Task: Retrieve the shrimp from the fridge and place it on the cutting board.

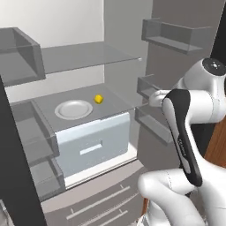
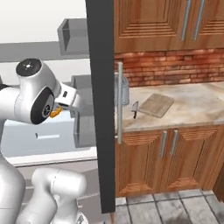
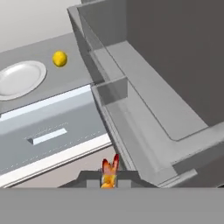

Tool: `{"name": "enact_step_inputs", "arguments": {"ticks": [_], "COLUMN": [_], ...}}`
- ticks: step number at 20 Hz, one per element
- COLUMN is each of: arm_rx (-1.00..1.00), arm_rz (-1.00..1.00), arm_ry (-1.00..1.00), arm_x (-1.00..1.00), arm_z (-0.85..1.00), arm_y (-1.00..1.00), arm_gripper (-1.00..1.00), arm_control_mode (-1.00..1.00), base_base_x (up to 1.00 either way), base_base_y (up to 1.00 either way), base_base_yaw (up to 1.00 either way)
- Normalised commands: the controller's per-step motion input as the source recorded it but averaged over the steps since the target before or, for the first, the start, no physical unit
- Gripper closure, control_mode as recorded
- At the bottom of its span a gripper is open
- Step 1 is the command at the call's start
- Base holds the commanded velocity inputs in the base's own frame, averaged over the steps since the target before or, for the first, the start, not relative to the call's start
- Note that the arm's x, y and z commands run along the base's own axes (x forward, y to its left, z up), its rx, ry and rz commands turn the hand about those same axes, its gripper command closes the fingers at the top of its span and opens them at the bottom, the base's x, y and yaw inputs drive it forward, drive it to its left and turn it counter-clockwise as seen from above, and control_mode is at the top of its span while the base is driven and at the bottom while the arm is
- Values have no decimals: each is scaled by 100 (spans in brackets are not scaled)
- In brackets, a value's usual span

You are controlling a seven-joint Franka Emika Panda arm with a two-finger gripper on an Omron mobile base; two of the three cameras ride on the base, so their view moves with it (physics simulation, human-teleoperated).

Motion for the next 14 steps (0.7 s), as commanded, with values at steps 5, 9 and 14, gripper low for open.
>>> {"name": "enact_step_inputs", "arguments": {"ticks": [5, 9, 14], "arm_rx": [0, 0, 0], "arm_rz": [0, 0, 0], "arm_ry": [0, 0, 0], "arm_x": [0, 0, 0], "arm_z": [0, 0, 0], "arm_y": [0, 0, 0], "arm_gripper": [100, 100, 100], "arm_control_mode": [100, 100, 100], "base_base_x": [-100, -96, -31], "base_base_y": [28, 13, 2], "base_base_yaw": [54, 64, 22]}}
